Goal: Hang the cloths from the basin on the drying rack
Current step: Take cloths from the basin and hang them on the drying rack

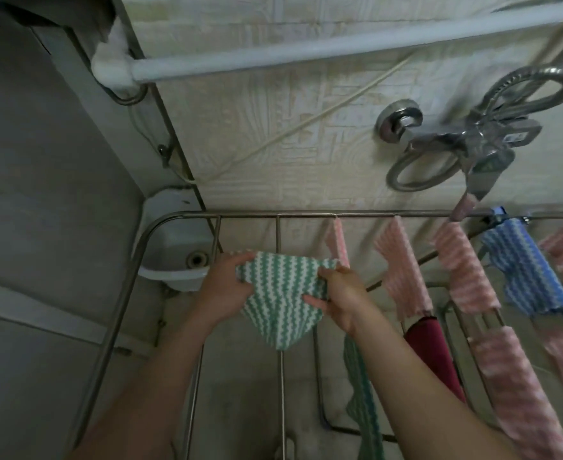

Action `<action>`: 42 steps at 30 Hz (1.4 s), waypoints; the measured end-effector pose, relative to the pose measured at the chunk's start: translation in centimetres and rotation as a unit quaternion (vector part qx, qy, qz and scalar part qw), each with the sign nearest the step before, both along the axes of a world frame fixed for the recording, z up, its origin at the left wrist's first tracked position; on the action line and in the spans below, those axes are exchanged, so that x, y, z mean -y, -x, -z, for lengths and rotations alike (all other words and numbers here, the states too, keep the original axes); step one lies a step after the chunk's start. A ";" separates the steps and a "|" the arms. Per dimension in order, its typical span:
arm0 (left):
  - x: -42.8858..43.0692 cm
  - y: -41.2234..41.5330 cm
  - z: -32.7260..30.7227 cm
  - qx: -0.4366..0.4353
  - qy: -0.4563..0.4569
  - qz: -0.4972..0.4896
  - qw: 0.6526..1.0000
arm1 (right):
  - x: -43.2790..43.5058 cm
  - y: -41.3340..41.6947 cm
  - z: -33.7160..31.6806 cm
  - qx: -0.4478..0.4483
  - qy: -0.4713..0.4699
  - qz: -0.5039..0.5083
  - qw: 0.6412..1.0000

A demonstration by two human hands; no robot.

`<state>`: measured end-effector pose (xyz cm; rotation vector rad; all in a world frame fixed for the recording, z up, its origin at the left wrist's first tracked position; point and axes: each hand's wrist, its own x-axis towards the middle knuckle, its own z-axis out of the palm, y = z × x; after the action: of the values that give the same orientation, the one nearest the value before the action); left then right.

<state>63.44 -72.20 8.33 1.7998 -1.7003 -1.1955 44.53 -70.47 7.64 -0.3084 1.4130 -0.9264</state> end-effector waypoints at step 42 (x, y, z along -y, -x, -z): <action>1.4 4.9 1.7 0.182 0.105 0.104 0.972 | 0.6 3.1 1.5 -0.606 0.038 -0.238 0.758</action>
<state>58.57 -73.61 6.67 1.8259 -2.1764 -0.7509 41.39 -71.04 6.14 -1.4559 2.2810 -0.2650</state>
